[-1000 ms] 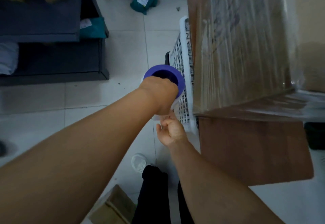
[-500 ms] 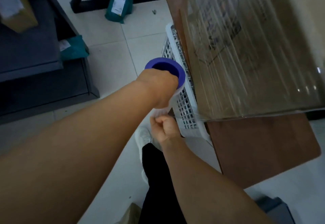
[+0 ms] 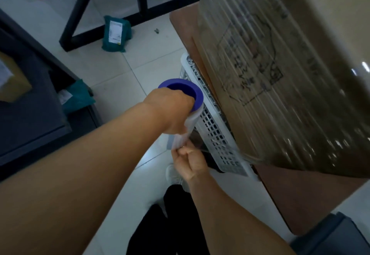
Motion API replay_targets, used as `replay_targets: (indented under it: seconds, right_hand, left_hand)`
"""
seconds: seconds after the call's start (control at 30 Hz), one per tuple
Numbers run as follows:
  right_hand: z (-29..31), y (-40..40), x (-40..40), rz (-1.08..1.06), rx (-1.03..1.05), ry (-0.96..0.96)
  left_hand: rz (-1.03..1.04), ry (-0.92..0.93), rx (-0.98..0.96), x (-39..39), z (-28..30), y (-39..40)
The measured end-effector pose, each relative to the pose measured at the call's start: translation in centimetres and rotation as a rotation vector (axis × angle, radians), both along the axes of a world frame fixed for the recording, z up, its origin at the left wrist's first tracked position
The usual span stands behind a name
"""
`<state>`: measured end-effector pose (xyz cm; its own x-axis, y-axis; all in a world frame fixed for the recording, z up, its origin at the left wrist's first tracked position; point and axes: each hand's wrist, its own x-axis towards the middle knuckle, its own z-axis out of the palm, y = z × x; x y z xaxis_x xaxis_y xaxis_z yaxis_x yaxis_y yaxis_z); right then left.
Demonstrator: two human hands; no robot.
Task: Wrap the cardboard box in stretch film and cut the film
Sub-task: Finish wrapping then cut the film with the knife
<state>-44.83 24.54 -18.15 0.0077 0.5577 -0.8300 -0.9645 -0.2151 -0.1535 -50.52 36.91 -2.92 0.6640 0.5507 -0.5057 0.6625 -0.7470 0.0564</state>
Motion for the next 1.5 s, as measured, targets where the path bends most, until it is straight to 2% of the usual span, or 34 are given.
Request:
replay_targets:
  seconds: [0.3, 0.67, 0.93, 1.17, 1.5]
  right_hand:
    - [1.2, 4.4, -4.2, -0.179, 0.037, 0.024]
    - [1.0, 11.1, -7.6, -0.406, 0.087, 0.023]
    - [2.0, 16.4, -8.0, -0.459, 0.132, 0.008]
    - [2.0, 21.1, -6.4, -0.437, 0.145, -0.007]
    - [1.2, 26.9, -5.6, -0.425, 0.181, 0.010]
  left_hand:
    - [-0.159, 0.068, 0.031, -1.9, 0.8, 5.2]
    - [-0.301, -0.002, 0.118, -3.9, 1.5, 11.1]
    - [-0.320, -0.060, 0.135, -4.2, 2.6, 15.7]
    - [-0.384, -0.053, 0.133, -2.0, 2.8, 20.7]
    - [-0.374, -0.093, 0.126, -0.6, 1.8, 27.3]
